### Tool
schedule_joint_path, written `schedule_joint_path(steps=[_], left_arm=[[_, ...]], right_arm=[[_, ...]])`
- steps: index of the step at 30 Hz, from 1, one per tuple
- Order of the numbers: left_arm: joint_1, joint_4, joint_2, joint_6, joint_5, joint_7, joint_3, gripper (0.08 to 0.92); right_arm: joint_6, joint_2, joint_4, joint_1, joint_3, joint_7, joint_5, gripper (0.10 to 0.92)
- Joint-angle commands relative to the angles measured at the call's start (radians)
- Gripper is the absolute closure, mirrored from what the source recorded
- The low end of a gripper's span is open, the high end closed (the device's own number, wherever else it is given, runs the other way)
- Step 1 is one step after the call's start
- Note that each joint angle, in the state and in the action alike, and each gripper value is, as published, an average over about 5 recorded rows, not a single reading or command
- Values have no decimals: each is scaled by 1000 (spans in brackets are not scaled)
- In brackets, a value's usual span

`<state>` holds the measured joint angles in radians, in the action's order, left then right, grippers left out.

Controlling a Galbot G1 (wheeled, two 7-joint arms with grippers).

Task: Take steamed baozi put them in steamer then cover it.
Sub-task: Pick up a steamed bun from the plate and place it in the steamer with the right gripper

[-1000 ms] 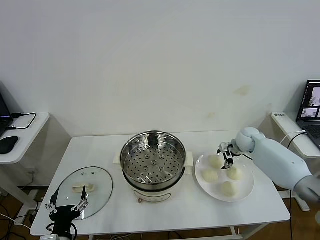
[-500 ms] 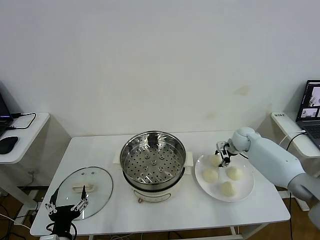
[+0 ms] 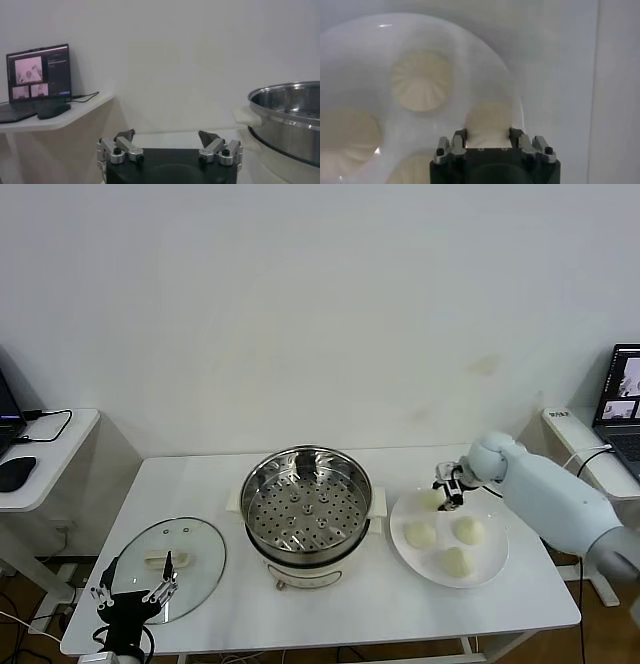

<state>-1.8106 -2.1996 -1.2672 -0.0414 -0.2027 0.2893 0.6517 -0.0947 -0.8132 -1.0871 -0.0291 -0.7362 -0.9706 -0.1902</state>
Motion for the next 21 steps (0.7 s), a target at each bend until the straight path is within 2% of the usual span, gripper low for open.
schedule_joint_path(steps=[1, 7, 15, 18, 21], left_arm=[[3, 1, 9, -1, -3, -2, -6, 177], [5, -4, 15, 0, -5, -4, -13, 177], [8, 0, 24, 1, -10, -6, -11, 177], [12, 7, 26, 1, -14, -7, -4, 177], [13, 9, 26, 1, -16, -7, 4, 177]], right_arm=[[-4, 137, -199, -191, -105, -1, 161, 475], [4, 122, -256, -390, -229, 18, 315, 472], [63, -36, -276, -556, -389, 70, 508, 466], [102, -115, -259, -580, -427, 81, 533, 465], [152, -206, -228, -594, -470, 82, 497, 465]])
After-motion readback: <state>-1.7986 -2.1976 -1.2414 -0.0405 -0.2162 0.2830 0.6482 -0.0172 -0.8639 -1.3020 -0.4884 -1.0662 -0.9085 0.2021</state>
